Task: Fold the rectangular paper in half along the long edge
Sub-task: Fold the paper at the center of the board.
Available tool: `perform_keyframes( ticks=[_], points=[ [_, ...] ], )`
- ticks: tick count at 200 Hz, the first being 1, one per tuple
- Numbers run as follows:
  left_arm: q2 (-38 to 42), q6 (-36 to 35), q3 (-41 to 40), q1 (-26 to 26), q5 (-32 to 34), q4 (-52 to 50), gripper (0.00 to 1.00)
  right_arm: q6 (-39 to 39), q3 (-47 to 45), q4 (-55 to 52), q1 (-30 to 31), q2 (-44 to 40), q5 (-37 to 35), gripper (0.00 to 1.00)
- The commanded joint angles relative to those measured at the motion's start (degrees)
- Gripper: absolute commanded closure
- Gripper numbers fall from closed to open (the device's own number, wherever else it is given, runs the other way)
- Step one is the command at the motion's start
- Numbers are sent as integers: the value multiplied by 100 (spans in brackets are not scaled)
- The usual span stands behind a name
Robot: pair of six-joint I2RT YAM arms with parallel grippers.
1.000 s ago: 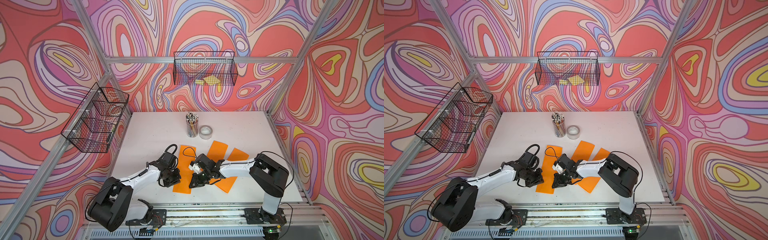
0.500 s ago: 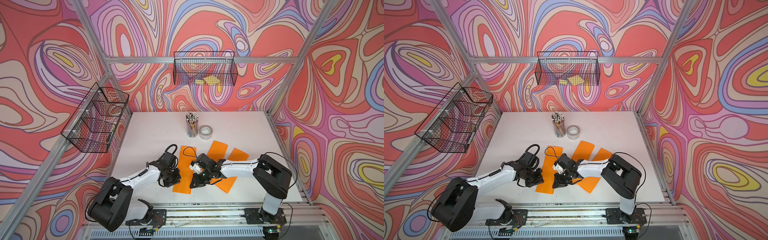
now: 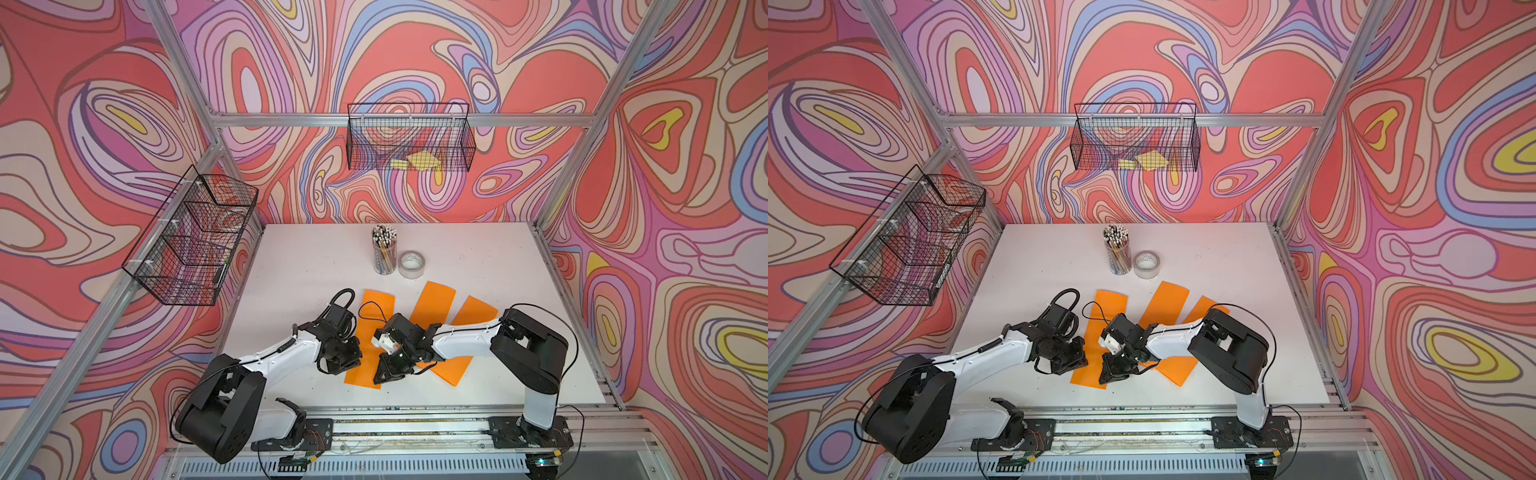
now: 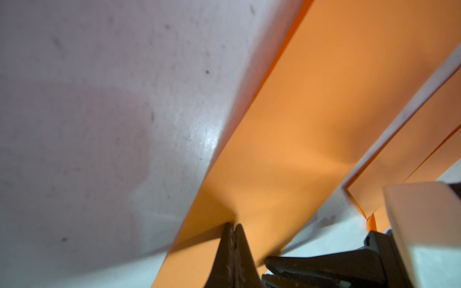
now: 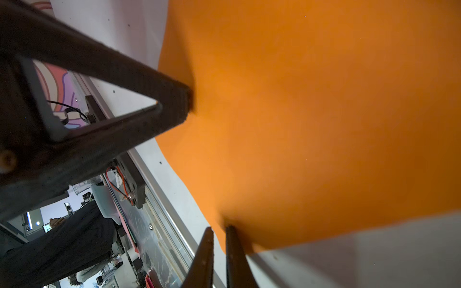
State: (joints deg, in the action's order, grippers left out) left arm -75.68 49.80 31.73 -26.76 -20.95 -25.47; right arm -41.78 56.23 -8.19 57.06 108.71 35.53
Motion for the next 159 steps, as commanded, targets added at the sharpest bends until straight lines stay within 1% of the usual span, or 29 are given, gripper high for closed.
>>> perform_keyframes(
  ticks=[1, 60, 110, 159],
  points=[
    [-115, 82, -89, -22, 336, -337, 100, 22, -191, -244, 50, -123, -78, 86],
    [-57, 74, -88, -33, 366, -409, 100, 117, 310, -516, 240, -280, -149, 86],
    [-52, 63, -88, -34, 377, -426, 100, -8, -46, -456, 237, -175, -249, 86],
    [51, 38, -57, -37, 473, -554, 100, -83, -618, -417, 240, -567, -373, 86]
  ],
)
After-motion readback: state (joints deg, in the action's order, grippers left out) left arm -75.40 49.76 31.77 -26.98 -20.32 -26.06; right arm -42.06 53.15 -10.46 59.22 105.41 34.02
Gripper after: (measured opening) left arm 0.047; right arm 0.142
